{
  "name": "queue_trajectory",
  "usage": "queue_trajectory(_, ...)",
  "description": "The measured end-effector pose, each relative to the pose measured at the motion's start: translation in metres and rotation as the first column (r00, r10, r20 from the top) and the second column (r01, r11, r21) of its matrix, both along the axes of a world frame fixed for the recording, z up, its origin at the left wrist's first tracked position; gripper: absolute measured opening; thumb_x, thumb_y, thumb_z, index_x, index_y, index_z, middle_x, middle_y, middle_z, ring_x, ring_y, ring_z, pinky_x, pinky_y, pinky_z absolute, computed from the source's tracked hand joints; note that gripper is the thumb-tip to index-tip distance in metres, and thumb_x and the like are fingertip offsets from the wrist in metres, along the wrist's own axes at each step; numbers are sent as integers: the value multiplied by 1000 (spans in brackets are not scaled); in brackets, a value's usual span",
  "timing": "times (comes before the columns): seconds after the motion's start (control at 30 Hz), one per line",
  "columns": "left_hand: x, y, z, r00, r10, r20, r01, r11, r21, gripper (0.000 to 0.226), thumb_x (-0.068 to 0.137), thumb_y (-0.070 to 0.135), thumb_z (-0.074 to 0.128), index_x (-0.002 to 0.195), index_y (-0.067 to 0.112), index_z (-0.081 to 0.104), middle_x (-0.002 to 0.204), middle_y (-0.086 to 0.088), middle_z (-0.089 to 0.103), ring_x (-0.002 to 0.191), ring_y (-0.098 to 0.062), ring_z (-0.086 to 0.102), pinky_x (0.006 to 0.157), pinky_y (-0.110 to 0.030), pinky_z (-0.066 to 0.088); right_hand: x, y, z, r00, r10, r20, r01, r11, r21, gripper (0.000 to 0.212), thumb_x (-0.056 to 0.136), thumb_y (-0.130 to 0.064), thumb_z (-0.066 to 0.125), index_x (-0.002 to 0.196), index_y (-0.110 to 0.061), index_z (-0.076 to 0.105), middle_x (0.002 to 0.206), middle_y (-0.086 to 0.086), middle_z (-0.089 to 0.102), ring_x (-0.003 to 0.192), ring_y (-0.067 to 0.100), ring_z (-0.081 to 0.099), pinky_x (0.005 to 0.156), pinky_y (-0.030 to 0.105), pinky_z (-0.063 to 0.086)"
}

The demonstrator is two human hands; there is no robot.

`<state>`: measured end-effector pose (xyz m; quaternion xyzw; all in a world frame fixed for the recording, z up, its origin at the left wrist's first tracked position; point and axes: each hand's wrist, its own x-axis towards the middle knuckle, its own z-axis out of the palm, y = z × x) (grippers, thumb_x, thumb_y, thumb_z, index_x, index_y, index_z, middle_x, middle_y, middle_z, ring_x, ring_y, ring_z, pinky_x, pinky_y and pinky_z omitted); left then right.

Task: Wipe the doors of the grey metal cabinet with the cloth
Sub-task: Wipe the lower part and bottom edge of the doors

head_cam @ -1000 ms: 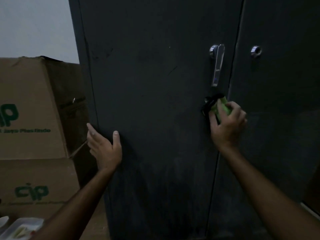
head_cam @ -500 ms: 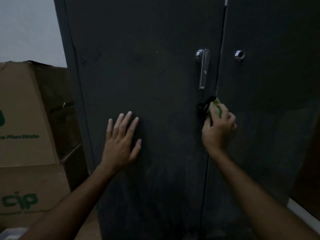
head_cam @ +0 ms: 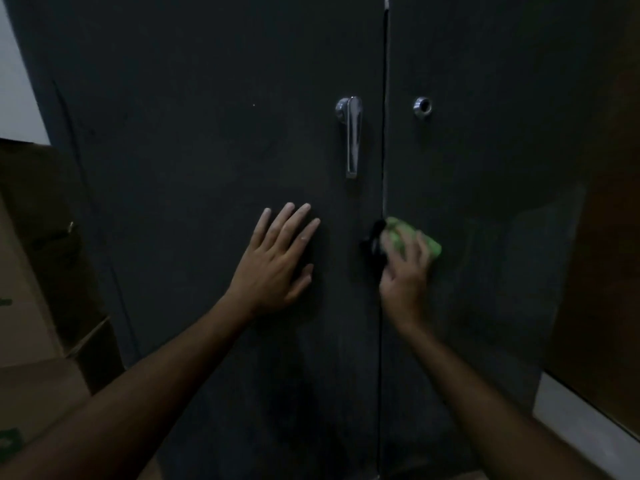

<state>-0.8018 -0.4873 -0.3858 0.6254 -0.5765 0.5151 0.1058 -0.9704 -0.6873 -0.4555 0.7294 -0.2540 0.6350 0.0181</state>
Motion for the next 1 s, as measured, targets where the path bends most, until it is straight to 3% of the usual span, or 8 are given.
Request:
queue_trajectory(0.1,-7,-11,9,1000,-16,25,15,999,33,79,96,47,56,163,13,31,173,-15,19,162,-32,10,131,-55,7,-36,-25,-62,978,-27,-206,12,997,-73,67,75,10,48,134,-18,60,146,14,50,127,50,48,109,53,42)
queue_trajectory(0.27,-26,-28,45,983,-164,84,167,985,-35,73,98,43,58,160,9,37,169,-18,29,160,-34,18,131,-54,12,-75,-93,27,969,-161,186,64,894,443,52,87,3,50,137,-8,61,146,17,51,123,43,53,111,44,40)
queue_trajectory(0.37,-43,-54,99,974,-184,133,201,971,-131,73,100,42,54,161,6,34,169,-19,29,159,-35,20,131,-53,13,-51,-62,50,988,-81,128,49,969,240,59,81,5,55,138,-13,61,147,14,50,125,39,49,112,46,40)
queue_trajectory(0.53,-62,-100,151,957,-70,282,89,995,-54,66,109,44,32,160,3,34,169,-18,31,160,-36,20,131,-51,5,-62,-50,-23,984,2,-179,8,999,51,69,70,20,65,133,-10,66,143,20,53,121,45,49,104,43,44)
queue_trajectory(0.7,-56,-110,156,925,-76,374,95,995,-34,54,108,37,35,142,2,60,145,-16,62,145,-37,46,131,-51,10,-92,-115,54,947,-205,248,68,881,468,50,94,-3,54,144,-9,55,145,15,50,123,40,51,106,37,40)
queue_trajectory(0.8,-50,-115,157,906,-163,391,191,981,-34,43,104,34,44,121,5,72,121,-13,71,123,-37,59,130,-51,16,-68,-101,77,943,-245,226,178,943,280,53,94,-13,50,146,-20,53,148,9,49,111,36,50,99,38,42)
queue_trajectory(0.9,-46,-120,156,883,-230,409,275,960,-53,35,103,31,48,97,6,71,96,-12,69,99,-36,61,128,-53,23,-53,-81,10,987,-162,17,163,986,-25,51,91,-19,49,142,-22,54,142,11,50,100,37,52,89,41,47)
queue_trajectory(1.0,-43,-122,157,872,-264,412,310,949,-48,37,102,33,48,89,6,68,85,-12,64,89,-36,58,126,-54,24,-83,-102,-35,985,-169,38,166,984,62,47,95,-14,55,140,-23,48,134,21,52,103,43,53,90,43,45)
